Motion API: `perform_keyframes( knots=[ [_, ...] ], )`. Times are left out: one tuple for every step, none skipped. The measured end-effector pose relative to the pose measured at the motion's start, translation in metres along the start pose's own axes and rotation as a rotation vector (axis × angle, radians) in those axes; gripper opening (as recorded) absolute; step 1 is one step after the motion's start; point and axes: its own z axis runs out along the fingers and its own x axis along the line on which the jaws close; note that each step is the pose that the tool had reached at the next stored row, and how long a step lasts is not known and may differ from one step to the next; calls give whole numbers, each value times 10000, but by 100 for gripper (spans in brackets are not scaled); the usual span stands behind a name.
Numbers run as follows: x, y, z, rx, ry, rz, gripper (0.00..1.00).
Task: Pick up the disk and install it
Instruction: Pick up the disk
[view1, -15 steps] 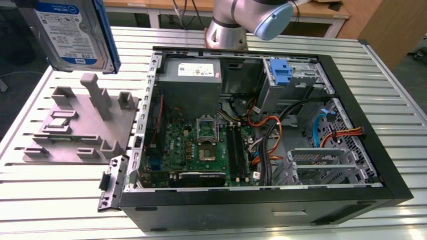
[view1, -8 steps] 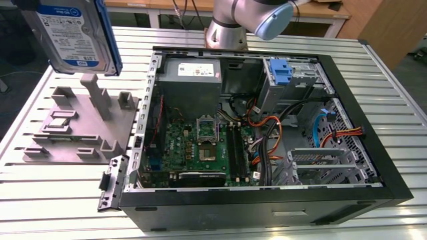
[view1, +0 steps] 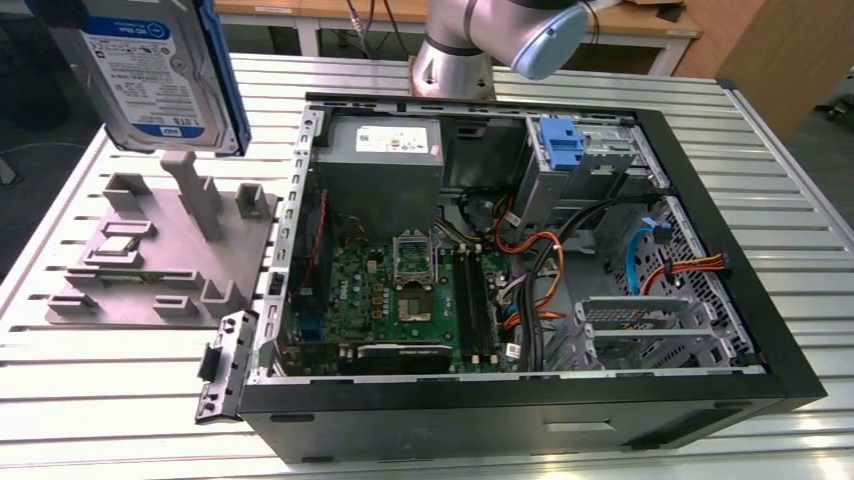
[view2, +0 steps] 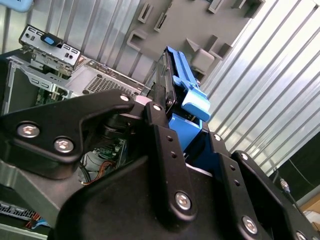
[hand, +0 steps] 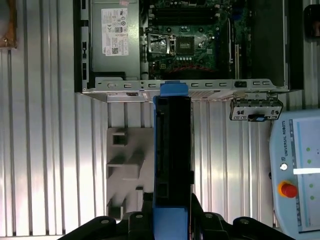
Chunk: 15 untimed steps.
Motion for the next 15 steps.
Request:
perform_keyframes(
  knots=[
    [-5, 8, 2, -2, 1, -2, 36],
    [-10, 19, 3, -1, 1, -5, 36],
    [-13, 34, 4, 0, 0, -7, 36],
    [-15, 49, 5, 0, 0, -8, 36],
    [-16, 66, 6, -1, 0, -11, 36],
    [-17, 82, 7, -1, 1, -12, 36],
    [-16, 97, 7, -1, 1, -12, 36],
    [-16, 114, 7, -1, 0, -12, 36],
    [-15, 133, 7, 0, 0, -13, 36],
    [-14, 154, 7, 0, 0, -13, 36],
    [-13, 176, 7, 0, 0, -13, 36],
    [-12, 195, 7, 0, 0, -13, 36],
    [-11, 216, 7, -1, 0, -13, 36],
    [-10, 237, 7, -1, 0, -13, 36],
    [-9, 258, 7, 0, 0, -13, 36]
  ],
)
